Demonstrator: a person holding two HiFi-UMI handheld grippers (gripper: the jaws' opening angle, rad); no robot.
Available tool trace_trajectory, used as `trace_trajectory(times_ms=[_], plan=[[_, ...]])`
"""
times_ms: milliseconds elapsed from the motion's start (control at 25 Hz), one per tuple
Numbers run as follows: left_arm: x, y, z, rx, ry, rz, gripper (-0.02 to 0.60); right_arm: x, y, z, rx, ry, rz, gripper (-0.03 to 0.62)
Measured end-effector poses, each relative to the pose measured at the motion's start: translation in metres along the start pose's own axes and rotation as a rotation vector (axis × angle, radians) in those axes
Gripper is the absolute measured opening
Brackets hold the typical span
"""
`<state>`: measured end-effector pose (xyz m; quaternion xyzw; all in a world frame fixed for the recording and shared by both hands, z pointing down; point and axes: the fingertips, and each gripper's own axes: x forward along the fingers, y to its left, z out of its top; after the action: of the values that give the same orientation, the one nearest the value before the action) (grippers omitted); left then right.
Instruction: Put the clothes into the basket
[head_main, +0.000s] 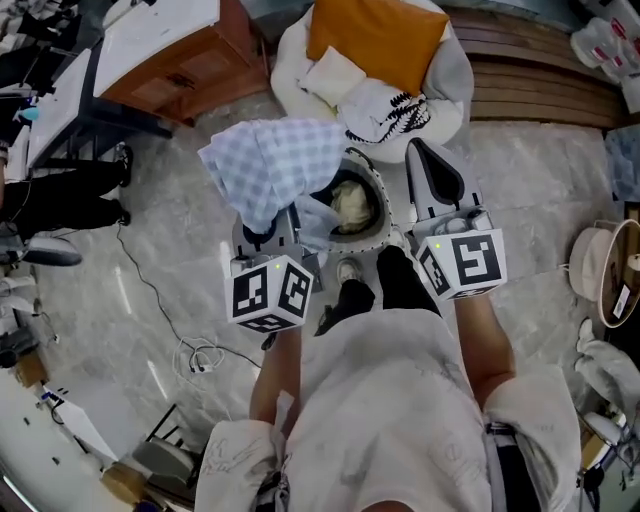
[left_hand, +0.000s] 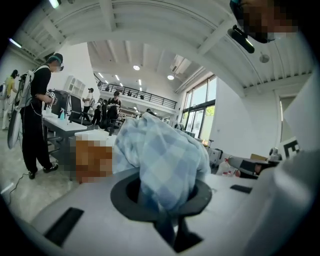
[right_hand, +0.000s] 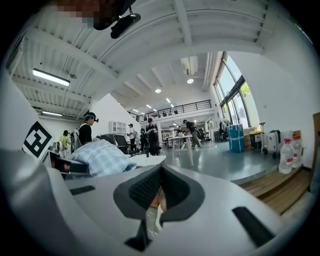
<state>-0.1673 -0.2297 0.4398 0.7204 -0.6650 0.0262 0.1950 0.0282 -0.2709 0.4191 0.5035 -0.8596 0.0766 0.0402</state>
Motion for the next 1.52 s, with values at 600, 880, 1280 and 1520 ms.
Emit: trace_trajectory(times_ms=[600,880,1280,1520], plan=[[0.073,0.043,-0.166,-0.104,0.329,0.159,0.063,0.039,-0.027,-0.079,0.030,0.170,0.097,-0.012],[0.089,0.054,-0.243,-0.128,0.502,0.181,0.063,0.044,-0.031,-0.103,0.030,0.226,0.110,-0.012],[0.091,0.067,-0.357,-0.090,0.817,0.186,0.064,0.044,-0.023,-0.121,0.032,0.262,0.127,-0.012],[0.086,0.070,-0.397,-0.098,0.957,0.197,0.064,0.045,-0.019,-0.121,0.030,0.265,0.129,-0.012]])
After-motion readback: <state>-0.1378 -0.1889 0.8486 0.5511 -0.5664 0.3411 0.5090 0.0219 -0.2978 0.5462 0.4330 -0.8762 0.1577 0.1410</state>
